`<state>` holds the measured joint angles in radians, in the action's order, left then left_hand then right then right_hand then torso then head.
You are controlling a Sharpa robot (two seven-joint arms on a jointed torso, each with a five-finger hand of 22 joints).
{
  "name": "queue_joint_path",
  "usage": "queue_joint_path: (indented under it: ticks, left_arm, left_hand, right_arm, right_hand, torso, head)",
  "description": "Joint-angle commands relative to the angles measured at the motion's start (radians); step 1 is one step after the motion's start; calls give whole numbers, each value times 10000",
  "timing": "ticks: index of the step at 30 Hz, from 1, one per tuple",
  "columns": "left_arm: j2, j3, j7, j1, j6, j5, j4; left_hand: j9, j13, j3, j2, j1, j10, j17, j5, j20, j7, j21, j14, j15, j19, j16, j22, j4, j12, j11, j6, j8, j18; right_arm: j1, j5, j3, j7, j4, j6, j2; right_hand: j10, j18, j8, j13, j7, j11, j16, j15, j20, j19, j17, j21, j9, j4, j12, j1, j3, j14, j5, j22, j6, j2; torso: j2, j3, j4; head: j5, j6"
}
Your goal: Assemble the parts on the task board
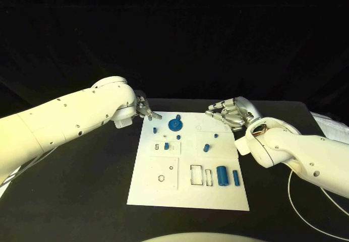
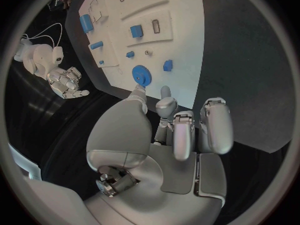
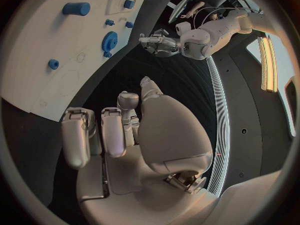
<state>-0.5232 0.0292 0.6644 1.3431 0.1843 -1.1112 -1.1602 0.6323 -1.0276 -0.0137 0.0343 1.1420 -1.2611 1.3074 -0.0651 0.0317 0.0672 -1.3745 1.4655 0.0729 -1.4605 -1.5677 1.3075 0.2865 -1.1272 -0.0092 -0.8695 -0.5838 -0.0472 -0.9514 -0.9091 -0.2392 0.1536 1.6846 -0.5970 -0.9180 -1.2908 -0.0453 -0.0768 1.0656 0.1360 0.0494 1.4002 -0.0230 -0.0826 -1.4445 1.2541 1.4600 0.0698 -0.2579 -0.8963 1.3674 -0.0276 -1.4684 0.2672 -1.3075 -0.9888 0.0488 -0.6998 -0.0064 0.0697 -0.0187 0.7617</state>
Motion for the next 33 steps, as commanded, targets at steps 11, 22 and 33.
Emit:
queue_joint_path:
  ticks: [11, 22, 33]
  left_arm:
    - [641, -233, -157, -40, 1120, 97, 1215]
    - [814, -281, -315, -104, 1591, 280, 1442]
    - [1040, -382, -345, -166, 1859, 305, 1748]
  left_hand:
    - [-20, -113, -293, -104, 116, -162, 2634, -21, 81, -80, -142, 1053, -23, -82, -31, 735, 38, -187, -16, -279, -137, -76]
    - [-12, -219, -429, -218, 74, -272, 2634, -1, 51, -142, -225, 1053, 18, -140, -31, 833, 42, -304, -69, -414, -238, -52]
    - [-26, -225, -453, -345, 244, -305, 2634, -10, 22, -175, -235, 1053, 48, -152, -31, 855, -2, -325, -101, -454, -269, -48]
  right_arm:
    - [12, 14, 3, -99, -12, 62, 77]
    - [13, 14, 3, -111, -21, 70, 105]
    - [15, 13, 3, -126, -27, 66, 119]
  right_hand:
    - [58, -73, 35, -17, 10, -9, -63, -29, 1, 71, -8, -58, 8, 5, 42, 41, -34, -384, 78, -342, -60, -106]
    - [64, -74, 35, -28, 10, -9, -67, -29, 1, 73, -14, -61, 9, 6, 53, 48, -36, -384, 95, -337, -61, -112]
    - [61, -76, 35, -24, 10, -9, -71, -30, 2, 77, -17, -66, 9, 9, 44, 56, -37, -384, 112, -328, -61, -118]
  torso:
    - [-49, -44, 2]
    - [-45, -33, -7]
    - [-43, -26, -14]
  head:
    - [42, 23]
    - [53, 70]
    - [67, 87]
